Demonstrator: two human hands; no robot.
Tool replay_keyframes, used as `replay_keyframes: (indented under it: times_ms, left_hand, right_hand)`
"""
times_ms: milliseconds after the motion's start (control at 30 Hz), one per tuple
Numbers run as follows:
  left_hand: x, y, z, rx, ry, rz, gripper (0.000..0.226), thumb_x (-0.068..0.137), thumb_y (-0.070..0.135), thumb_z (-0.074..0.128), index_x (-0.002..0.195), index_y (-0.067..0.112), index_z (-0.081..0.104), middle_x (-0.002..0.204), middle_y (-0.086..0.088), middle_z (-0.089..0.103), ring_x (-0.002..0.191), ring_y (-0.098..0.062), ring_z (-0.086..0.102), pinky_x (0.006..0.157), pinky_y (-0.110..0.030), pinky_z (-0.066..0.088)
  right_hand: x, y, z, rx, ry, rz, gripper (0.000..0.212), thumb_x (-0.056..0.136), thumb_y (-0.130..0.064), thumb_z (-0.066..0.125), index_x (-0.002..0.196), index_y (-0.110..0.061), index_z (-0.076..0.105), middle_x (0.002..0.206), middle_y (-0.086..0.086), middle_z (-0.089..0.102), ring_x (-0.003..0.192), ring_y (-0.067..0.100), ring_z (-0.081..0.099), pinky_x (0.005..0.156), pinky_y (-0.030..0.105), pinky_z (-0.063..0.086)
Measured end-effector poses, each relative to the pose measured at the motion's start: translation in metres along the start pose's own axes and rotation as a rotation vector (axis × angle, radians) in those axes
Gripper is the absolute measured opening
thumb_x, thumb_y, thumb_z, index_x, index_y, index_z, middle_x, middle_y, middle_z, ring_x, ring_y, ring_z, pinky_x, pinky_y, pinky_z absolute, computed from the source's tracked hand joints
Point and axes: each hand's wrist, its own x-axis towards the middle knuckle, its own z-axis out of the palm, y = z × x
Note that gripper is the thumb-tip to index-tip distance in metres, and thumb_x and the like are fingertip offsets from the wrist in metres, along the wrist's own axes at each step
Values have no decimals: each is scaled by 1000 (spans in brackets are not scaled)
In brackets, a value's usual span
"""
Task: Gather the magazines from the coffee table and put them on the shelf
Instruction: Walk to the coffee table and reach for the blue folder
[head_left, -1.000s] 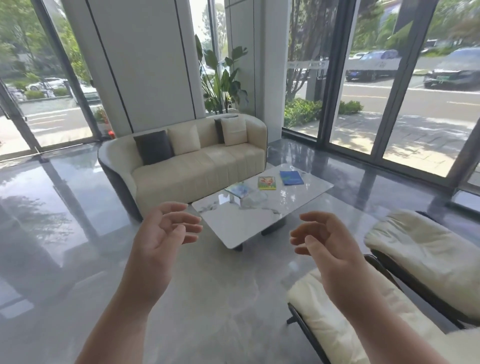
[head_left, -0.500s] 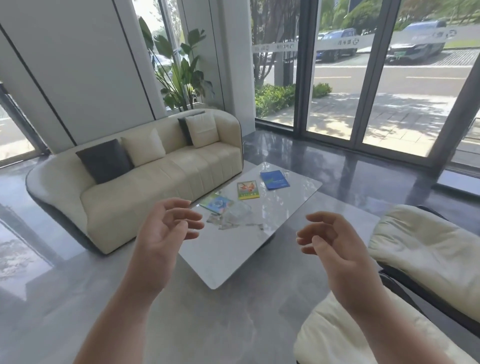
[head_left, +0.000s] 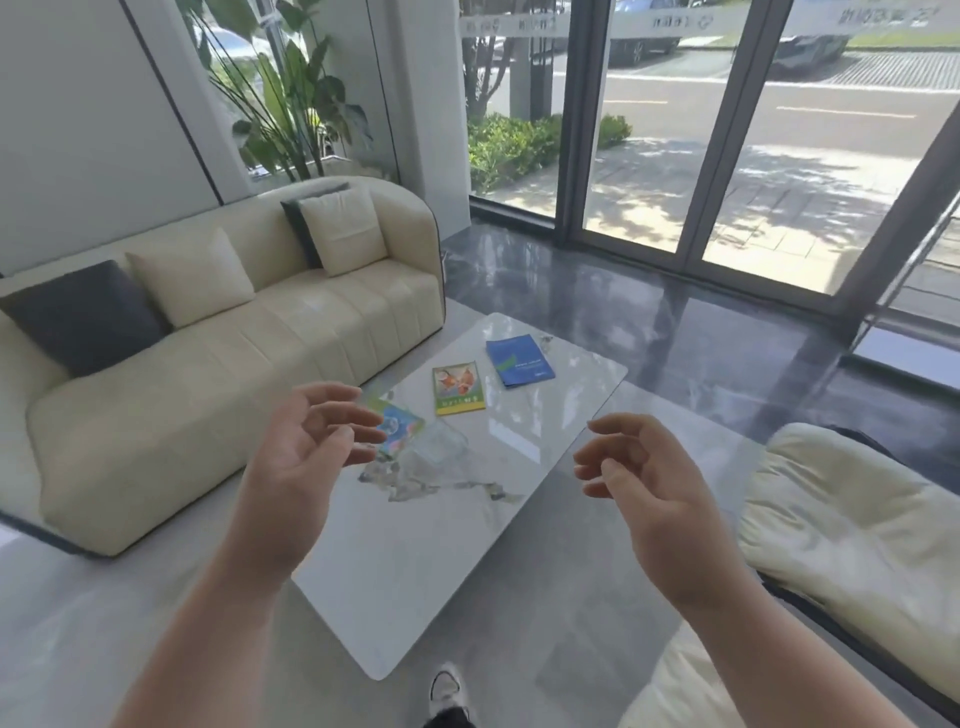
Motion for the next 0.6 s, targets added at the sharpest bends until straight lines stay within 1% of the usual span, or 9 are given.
replay_keyframes:
  times_ms: [67,167,233,300,333,400,500,600]
  left_hand:
    - [45,-21,7,1,-27,-20,37,96,-14,36,105,15,57,92,-12,67,81,-18,70,76,-33,57]
    - [120,-58,14,7,-82,-57,33,95,-11,40,105,15,57,89,-7,69,79,-16,70,78,-38,57]
    - [179,-82,15,8,-120,-83,25,90,-1,46,105,16,58,86,-2,70,80,-17,70,80,-40,56]
    - [227,-99,16,10,-123,-115,26,85,7,44,105,17,58,86,-2,71,82,-18,70,80,-40,56]
    - [255,-109,18,0,-115,-125,26,85,8,43,105,16,58,86,-2,71,83,-19,70,80,-40,56]
    - [292,-124,23,-18,-119,-130,26,86,6,43,105,17,58,86,0,72,83,-19,70,79,-38,56]
    - [337,-141,35,-15,-154,-134,28,92,-4,41,106,15,58,85,2,72,82,-18,69,79,-37,56]
    - [373,-151,46,-32,-156,-147,26,88,4,43,106,15,58,86,1,72,84,-19,69,79,-36,56]
  right_hand:
    - [41,13,9,-2,24,19,36,94,13,42,106,-16,60,87,5,69,81,14,67,78,30,56]
    - [108,31,29,-22,56,43,35,94,14,41,106,-14,59,87,6,68,79,11,66,78,30,56]
    - [164,42,44,-31,91,66,35,94,14,41,106,-13,59,88,7,68,79,11,66,78,32,55]
    - [211,45,56,-38,102,98,35,94,13,40,107,-13,59,89,7,69,80,12,67,79,34,56]
    - [240,49,61,-46,106,101,35,94,12,41,107,-14,59,89,7,69,80,13,67,79,33,56]
    - [279,53,68,-58,112,92,37,94,12,41,105,-18,60,88,5,69,81,13,67,80,33,56]
    - [330,62,72,-71,125,100,37,94,10,41,103,-20,60,88,4,69,81,14,67,79,34,57]
    - [371,73,72,-67,105,114,32,92,4,43,104,-21,60,88,3,69,81,13,68,78,33,57]
